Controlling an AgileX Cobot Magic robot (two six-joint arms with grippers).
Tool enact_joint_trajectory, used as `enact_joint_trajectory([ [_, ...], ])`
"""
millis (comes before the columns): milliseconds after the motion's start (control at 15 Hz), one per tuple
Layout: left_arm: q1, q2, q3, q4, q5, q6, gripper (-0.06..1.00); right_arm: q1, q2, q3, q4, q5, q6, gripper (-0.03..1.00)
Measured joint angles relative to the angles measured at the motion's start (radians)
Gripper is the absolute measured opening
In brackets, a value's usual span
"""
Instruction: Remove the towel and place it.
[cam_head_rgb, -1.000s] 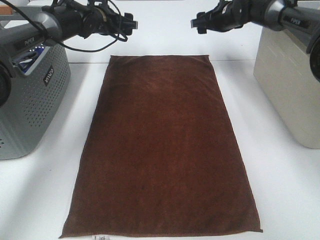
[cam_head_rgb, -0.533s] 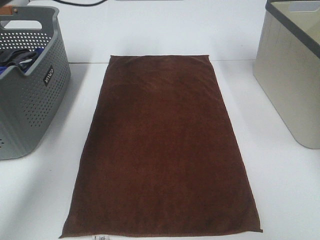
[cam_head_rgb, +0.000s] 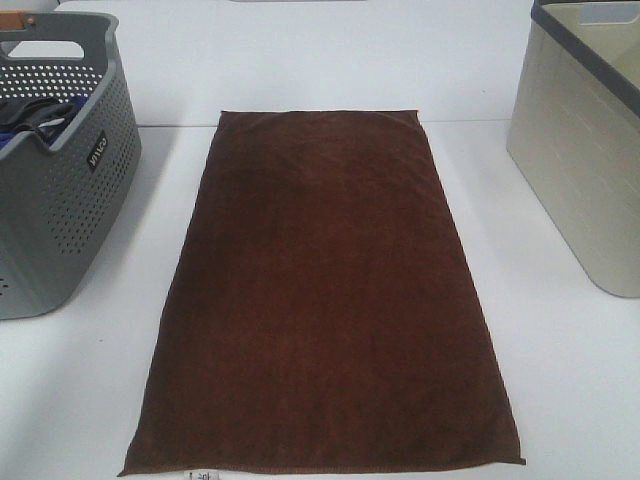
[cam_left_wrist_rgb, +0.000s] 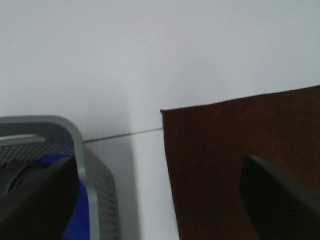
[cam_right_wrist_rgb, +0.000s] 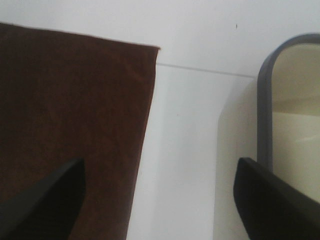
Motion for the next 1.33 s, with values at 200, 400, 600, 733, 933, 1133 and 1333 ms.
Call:
enact_joint_trajectory([
  [200,0.000,-0.052,0.000,0.011,0.122,0.023,0.83,0.000,-0.040,0.000,0.078,0.020,-0.018,0.77],
  [400,0.000,-0.119,0.000,-0.016,0.125,0.068,0.82,0.000,-0.154,0.085,0.115,0.020,-0.046,0.77],
  [600,-0.003,-0.206,0.030,-0.023,0.126,0.112,0.81,0.000,-0.262,0.220,0.114,0.019,-0.053,0.77],
  [733,-0.005,-0.330,0.142,0.002,0.126,0.122,0.81,0.000,-0.399,0.387,0.114,0.019,-0.056,0.77],
  [933,-0.008,-0.660,0.605,0.021,0.127,0.112,0.81,0.000,-0.682,0.761,0.114,0.018,-0.072,0.77],
  [1133,-0.008,-0.933,0.971,0.009,0.126,0.066,0.81,0.000,-0.901,1.021,0.114,0.022,-0.073,0.77],
  [1333,-0.008,-1.172,1.262,0.006,0.127,0.050,0.81,0.000,-1.102,1.256,0.114,0.022,-0.062,0.77],
])
